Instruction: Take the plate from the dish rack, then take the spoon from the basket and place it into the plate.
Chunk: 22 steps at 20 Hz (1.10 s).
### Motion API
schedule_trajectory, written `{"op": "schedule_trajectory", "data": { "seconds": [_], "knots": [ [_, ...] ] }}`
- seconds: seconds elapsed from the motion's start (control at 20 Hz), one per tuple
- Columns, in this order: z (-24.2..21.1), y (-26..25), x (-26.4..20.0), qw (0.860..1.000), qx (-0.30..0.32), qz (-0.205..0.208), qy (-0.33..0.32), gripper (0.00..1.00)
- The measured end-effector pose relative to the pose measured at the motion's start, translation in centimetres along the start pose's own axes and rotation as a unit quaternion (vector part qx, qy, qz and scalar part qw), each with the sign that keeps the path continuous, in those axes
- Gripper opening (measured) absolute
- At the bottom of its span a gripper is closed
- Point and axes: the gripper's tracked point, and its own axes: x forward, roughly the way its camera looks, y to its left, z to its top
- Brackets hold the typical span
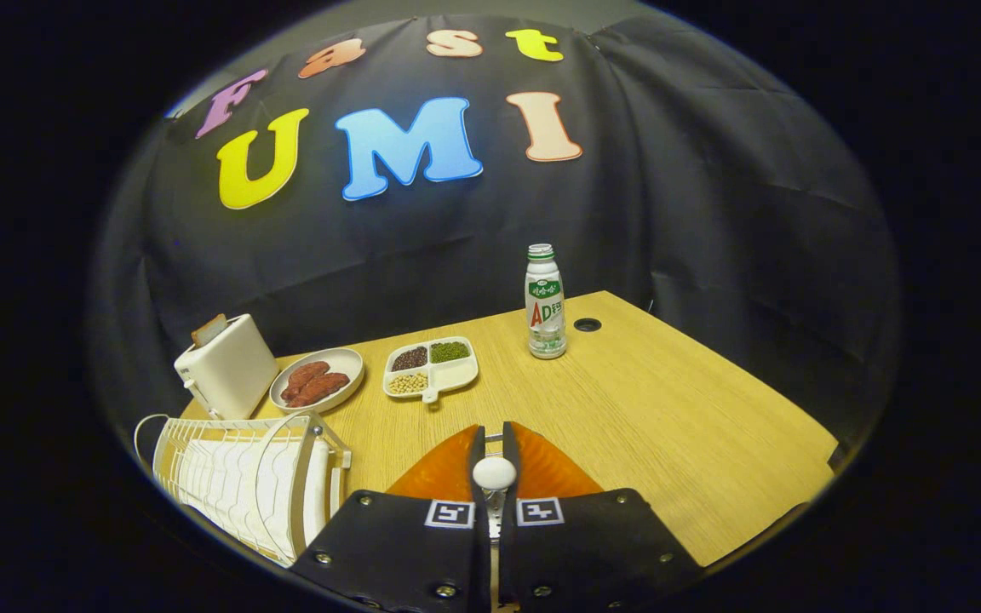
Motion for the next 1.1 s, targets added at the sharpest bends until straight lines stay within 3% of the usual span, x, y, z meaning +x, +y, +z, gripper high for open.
{"op": "schedule_trajectory", "data": {
  "seconds": [0.3, 0.55, 0.8, 1.1],
  "knots": [
    [5.7, 0.1, -5.1, 0.996, -0.071, -0.033, -0.047, 0.04],
    [8.5, 3.2, -10.8, 0.991, -0.109, -0.015, -0.073, 0.04],
    [6.9, 9.0, -15.9, 0.988, -0.133, 0.051, -0.067, 0.04],
    [0.5, 15.6, -20.5, 0.978, -0.131, 0.161, -0.019, 0.04]
  ]
}}
